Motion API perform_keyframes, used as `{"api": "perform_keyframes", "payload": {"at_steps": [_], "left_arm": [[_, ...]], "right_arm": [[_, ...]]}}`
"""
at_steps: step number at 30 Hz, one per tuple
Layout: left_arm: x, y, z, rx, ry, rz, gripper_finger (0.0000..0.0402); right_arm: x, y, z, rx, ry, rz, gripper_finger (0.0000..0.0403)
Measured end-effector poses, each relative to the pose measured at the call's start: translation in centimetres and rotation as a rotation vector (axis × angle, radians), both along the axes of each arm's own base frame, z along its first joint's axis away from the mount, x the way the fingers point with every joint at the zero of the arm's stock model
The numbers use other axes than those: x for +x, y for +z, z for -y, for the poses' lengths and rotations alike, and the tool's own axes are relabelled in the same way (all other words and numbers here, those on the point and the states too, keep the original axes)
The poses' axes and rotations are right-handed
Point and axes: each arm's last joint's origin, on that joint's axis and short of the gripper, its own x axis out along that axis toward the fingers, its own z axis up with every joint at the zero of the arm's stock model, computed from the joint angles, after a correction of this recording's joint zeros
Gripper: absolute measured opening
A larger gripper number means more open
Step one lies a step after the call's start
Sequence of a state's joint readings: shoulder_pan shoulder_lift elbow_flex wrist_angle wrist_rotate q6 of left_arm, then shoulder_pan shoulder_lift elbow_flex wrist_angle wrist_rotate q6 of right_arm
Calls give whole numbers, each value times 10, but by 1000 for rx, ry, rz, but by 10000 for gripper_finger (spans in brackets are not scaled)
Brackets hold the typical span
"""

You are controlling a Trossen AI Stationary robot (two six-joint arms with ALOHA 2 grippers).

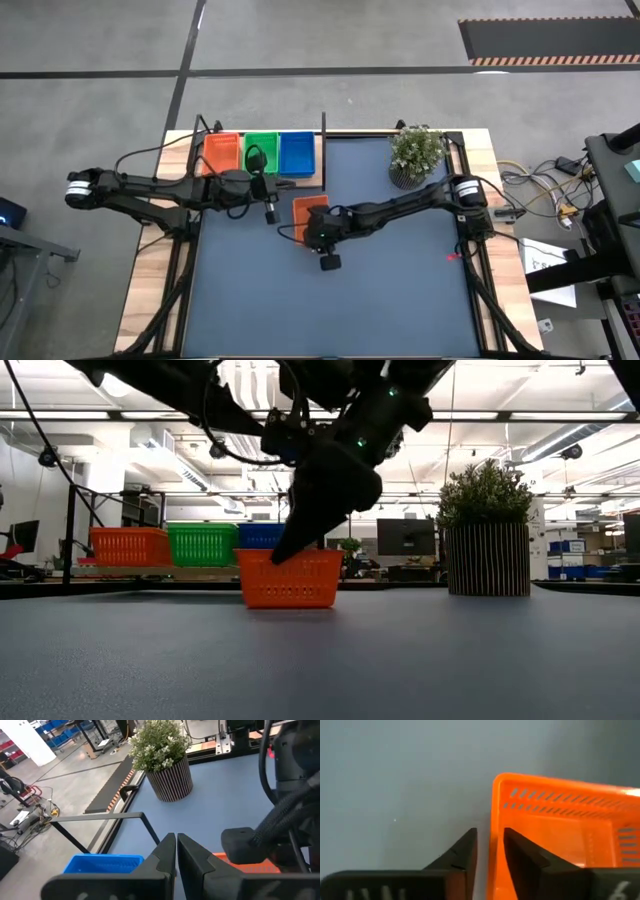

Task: Stack baskets on shelf by color
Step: Stack the orange bin on top of the stacked orange bins on the shelf

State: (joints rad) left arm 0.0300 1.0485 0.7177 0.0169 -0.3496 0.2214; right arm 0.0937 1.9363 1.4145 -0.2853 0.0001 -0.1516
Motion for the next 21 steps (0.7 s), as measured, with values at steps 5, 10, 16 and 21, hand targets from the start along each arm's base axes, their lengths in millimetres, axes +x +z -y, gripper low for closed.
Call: {"api": "perform_keyframes", "payload": {"at_steps": [5,10,16,21], "left_arm": [[0,0,3,0,-11,1,2],[1,0,6,-6,-24,4,2],[6,-2,17,-44,-62,24,2],[9,-7,29,-147,-79,41,2]], "right_arm": [[-8,12,2,-22,27,1,128],[-29,31,3,-31,40,2,134],[-59,40,5,-38,56,68,116],[-85,44,7,-66,91,221,99]]}}
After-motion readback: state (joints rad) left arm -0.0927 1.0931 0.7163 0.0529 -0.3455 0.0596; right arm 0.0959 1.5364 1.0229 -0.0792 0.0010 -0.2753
